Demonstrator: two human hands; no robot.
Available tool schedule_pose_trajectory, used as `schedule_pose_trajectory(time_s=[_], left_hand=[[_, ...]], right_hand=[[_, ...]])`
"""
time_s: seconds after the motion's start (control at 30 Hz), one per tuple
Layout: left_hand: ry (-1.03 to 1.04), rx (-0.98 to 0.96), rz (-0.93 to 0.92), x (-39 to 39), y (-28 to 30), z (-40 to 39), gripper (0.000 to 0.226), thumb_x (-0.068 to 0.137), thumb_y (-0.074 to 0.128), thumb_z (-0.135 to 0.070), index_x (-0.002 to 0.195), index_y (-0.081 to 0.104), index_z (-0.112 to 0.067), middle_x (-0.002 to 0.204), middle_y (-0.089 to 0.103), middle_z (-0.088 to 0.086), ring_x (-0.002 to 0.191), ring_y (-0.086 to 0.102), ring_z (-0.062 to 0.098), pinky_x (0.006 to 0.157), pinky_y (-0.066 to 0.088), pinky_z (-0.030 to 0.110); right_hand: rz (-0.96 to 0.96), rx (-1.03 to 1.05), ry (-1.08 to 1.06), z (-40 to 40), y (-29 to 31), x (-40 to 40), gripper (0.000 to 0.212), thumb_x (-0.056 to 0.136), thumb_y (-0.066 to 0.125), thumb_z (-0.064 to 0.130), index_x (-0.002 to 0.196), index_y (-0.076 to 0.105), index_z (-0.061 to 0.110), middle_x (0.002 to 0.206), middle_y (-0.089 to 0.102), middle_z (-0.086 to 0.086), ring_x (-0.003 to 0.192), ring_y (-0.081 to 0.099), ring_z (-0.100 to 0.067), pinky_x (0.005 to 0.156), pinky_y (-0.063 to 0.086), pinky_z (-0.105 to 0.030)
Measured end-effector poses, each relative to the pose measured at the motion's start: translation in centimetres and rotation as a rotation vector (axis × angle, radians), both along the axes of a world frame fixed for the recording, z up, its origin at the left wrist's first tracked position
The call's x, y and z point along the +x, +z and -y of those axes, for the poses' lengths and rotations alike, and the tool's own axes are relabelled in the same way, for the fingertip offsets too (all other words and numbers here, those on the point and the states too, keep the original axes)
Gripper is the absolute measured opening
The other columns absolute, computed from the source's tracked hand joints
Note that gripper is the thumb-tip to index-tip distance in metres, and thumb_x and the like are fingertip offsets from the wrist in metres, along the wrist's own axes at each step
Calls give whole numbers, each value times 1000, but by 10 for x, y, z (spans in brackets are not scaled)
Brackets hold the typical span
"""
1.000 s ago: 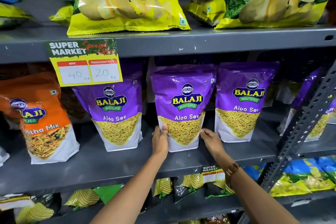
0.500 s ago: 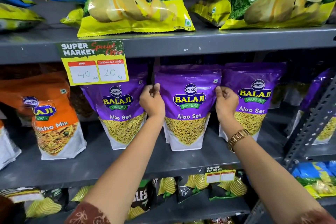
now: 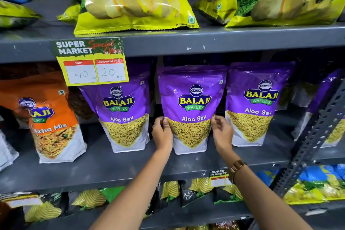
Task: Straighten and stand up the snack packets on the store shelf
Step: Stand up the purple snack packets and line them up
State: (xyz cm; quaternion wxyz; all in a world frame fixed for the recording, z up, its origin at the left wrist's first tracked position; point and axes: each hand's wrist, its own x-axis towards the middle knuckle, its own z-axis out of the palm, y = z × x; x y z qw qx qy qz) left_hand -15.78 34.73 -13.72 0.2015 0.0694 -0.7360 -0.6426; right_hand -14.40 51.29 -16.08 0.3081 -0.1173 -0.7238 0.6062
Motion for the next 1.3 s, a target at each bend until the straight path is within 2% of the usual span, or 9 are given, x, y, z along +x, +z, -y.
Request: schedule_pose_trajectory(time_s=[0.13,0.27,0.5,0.6,0.67,0.77,0.93,1.17,1.3], left_hand=[[35,-15,-10,0,-3,2,17,91,47,-8,89,58,4,83,61,21,76,50,24,59,29,21],[111,17,30,-3,-3,1,17,90,46,-6,91,59,5,89,63,23,81,54,27,67,37,30],[160,72,33,-5,-3,-3,19,91,45,-8,95,59,5,98,65,27,91,58,36,73,43,34],[164,64,10,-4,-4,-2,18,91,48,-9,95,60,3,96,65,27,89,59,37,76,46,37],[182,91,-61,1,-5,0,15,88,52,-8,95,61,3,93,66,22,84,58,31,73,47,22],[211,138,-158,11,-5,7,14,86,56,-8,95,61,1,85,60,9,76,55,19,60,39,-3],[301,125,-274,12,-3,41,11,85,58,-8,91,61,1,81,58,5,68,53,19,55,38,3],[438,98,-320,4,13,108,15,85,58,-11,90,60,3,79,64,21,67,50,20,56,35,12],[464,112,-303,-2,22,143,24,82,63,-20,92,58,0,74,55,14,57,43,12,61,40,29]], right_hand=[[3,-36,10,-4,-3,-3,10,91,53,12,90,58,4,80,58,-10,76,52,-21,67,47,-26],[35,-178,71,-7,-1,-7,19,92,50,8,74,52,16,74,54,-6,80,49,-23,79,46,-43],[50,-286,105,-8,3,-5,23,91,50,4,75,55,20,73,57,-4,74,52,-17,72,47,-35],[25,-260,54,-5,2,-4,6,89,55,7,87,61,6,77,58,-3,77,54,-16,75,48,-22],[-15,-222,-80,1,1,-2,16,86,60,9,99,60,-2,88,60,-6,79,55,-14,67,46,-5],[-120,-162,-294,16,6,6,18,85,60,7,102,56,4,95,55,-7,78,52,-19,68,46,-19],[-359,109,-316,50,20,16,10,82,56,13,91,54,7,75,46,5,62,43,0,60,39,-26],[-444,346,-121,116,35,15,6,82,52,5,85,57,5,73,57,-17,59,53,-28,58,48,-41],[-382,356,12,149,38,4,12,85,52,13,95,57,8,74,55,-5,64,54,-25,60,50,-49]])
